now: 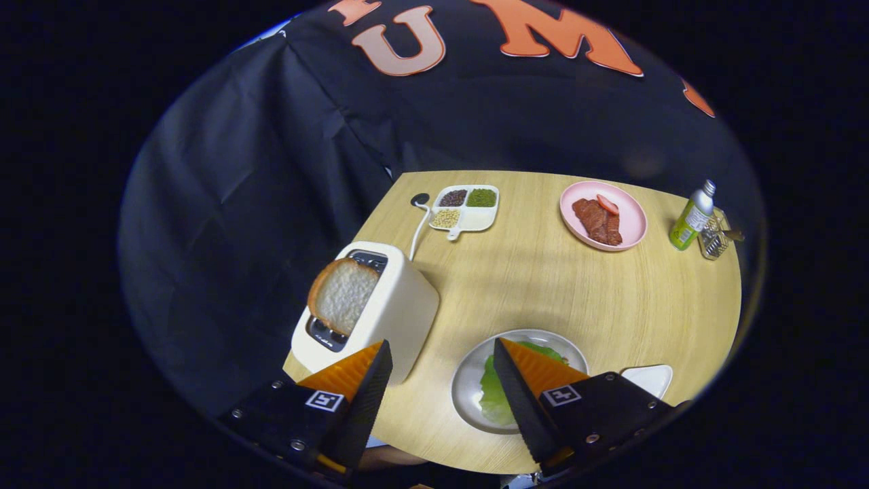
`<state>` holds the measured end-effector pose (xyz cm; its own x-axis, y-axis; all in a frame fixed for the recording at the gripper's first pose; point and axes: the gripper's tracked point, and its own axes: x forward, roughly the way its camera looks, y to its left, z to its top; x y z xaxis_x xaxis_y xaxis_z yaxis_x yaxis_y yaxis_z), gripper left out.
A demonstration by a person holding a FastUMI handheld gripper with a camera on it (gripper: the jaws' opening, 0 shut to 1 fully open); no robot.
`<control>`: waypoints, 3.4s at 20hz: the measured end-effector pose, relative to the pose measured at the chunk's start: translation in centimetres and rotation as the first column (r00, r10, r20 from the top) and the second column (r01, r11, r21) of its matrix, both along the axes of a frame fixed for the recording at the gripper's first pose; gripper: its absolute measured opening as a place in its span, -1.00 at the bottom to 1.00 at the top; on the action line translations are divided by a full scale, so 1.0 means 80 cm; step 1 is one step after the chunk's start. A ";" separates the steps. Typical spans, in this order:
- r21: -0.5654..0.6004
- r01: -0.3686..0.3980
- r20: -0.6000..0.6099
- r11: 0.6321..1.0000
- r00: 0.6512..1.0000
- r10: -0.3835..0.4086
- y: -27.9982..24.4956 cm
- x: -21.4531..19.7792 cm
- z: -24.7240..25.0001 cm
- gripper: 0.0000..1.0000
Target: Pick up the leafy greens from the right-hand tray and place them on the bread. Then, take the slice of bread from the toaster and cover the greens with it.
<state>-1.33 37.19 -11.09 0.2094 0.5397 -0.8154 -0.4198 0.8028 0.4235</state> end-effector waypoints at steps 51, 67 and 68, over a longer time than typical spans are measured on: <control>0.169 0.006 0.007 0.986 1.000 -0.007 0.058 0.010 0.066 -0.75; 0.220 0.066 -0.063 0.973 0.997 -0.053 -0.056 -0.016 -0.014 -0.75; 0.228 0.071 -0.064 0.971 0.996 -0.058 -0.062 -0.016 -0.018 -0.75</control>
